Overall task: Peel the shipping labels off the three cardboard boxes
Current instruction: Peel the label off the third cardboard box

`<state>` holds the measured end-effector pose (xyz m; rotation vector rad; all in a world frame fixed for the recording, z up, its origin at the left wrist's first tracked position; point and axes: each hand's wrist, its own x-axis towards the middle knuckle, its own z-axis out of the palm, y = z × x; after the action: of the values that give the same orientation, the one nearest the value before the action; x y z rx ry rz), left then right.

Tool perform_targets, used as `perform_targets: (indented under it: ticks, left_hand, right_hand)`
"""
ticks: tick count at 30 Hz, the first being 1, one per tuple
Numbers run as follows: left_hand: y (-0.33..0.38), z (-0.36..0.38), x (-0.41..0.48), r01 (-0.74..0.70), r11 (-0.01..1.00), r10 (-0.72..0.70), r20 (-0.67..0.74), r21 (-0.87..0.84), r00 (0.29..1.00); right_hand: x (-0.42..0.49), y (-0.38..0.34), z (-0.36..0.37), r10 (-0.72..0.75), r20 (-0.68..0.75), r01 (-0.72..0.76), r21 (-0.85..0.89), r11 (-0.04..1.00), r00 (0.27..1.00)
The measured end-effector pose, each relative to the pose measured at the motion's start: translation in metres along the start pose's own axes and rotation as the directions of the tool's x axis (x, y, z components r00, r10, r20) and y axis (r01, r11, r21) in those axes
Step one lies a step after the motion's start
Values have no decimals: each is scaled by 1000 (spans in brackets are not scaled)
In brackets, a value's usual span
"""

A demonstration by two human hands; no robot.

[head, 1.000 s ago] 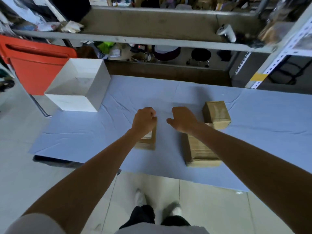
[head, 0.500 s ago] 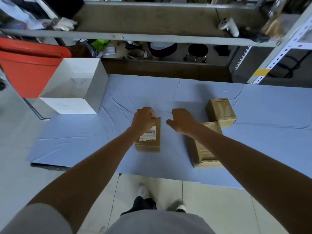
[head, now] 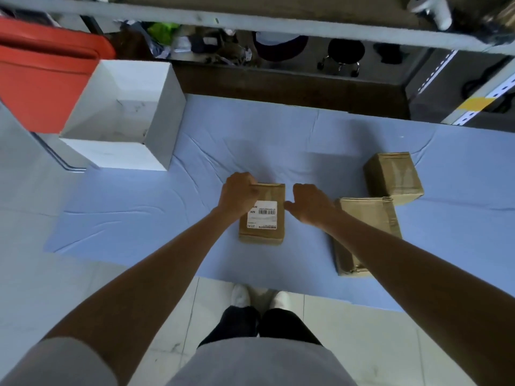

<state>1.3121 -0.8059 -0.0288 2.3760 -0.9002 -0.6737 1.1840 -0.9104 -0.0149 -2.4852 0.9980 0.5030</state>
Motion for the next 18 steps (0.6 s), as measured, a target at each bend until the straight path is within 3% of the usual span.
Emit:
perform_targets:
  ticks: [10, 18]
  left_hand:
    - [-34, 14, 7, 113, 988, -116, -22, -108, 993]
    - [-45, 16, 8, 286, 942, -257, 169, -175, 951]
  right_hand:
    - [13, 0, 23, 118, 77, -130, 176, 976, 990]
    - [21, -19, 35, 176, 135, -213, 353, 911, 975]
